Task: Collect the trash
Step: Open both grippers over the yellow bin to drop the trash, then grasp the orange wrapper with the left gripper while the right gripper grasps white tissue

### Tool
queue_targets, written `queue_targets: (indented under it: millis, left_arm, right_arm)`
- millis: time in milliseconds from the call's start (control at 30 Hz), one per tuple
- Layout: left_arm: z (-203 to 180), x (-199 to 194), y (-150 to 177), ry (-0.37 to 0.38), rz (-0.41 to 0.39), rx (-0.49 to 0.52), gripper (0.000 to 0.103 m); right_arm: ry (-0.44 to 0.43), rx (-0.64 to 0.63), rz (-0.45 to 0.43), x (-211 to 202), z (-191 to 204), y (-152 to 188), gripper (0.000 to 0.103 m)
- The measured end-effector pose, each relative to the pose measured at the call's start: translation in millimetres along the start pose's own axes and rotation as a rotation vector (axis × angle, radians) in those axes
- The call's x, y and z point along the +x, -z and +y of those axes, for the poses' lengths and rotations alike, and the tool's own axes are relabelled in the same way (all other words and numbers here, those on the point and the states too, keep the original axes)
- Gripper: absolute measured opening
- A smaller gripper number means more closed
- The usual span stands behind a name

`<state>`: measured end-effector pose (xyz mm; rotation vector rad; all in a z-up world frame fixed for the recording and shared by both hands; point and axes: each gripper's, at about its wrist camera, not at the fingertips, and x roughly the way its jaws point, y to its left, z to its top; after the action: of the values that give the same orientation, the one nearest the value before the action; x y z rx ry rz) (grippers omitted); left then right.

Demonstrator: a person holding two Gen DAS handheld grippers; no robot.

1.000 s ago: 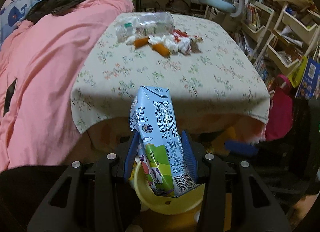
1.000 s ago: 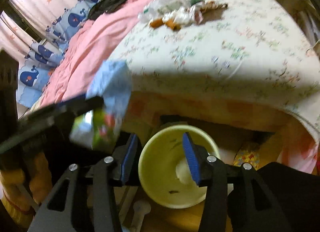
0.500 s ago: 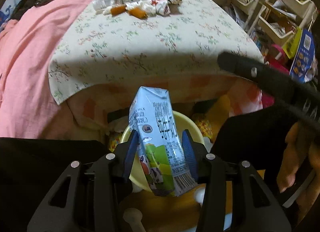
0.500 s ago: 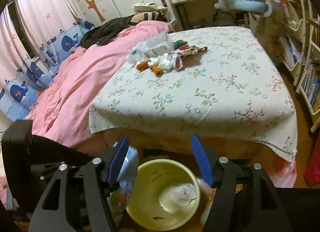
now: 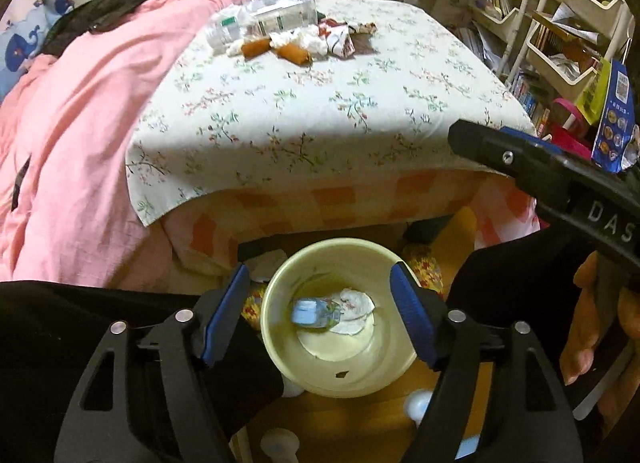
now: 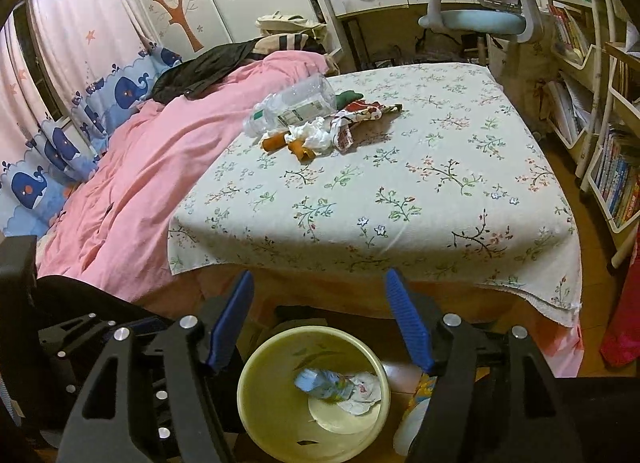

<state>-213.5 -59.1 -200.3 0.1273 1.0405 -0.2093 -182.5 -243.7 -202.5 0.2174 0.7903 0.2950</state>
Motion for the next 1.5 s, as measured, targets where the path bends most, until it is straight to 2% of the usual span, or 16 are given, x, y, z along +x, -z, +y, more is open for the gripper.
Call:
queue_targets:
  millis: [400,733,867,1133,1300,1500]
  left_arm:
    - [7.7,-13.3,-7.0,-0.039,-0.099,-0.044,0.085]
    - [16.1,-14.3,-13.9,-0.051,-0.132,-0.068,0.089]
    - [25.0,-17.9,-30.1,-0.061,-0.16,-0.08,0.089]
    - [50.9,-20.2,-72.3,-0.099,-0.215,-0.104,0.09]
    - [69.2,-7.8,-91.9,-0.108,-0.215,-0.148,0.091]
    - [93.0,21.4,-126.4,-0.07,-0.198,-0.235,0.091]
  right_arm:
    - [0.029,-0.012,-0.023,-1.6,0.5,-1.7,0.074]
    - [0.039,-0.027,-0.037,-0.8,2.5,-4.2,0.075]
    - [0.048,-0.048,-0.051,0.2,5.7,-10.3,0.075]
    - [0.055,-0.005,-0.083,3.4,-5.3,-29.9,0.076]
    - [0.047,-0.005,-0.056,15.4,-7.4,-40.2,0.076]
    - [0.038,-0.059,-0.014,38.8,0.9,-58.7,0.076]
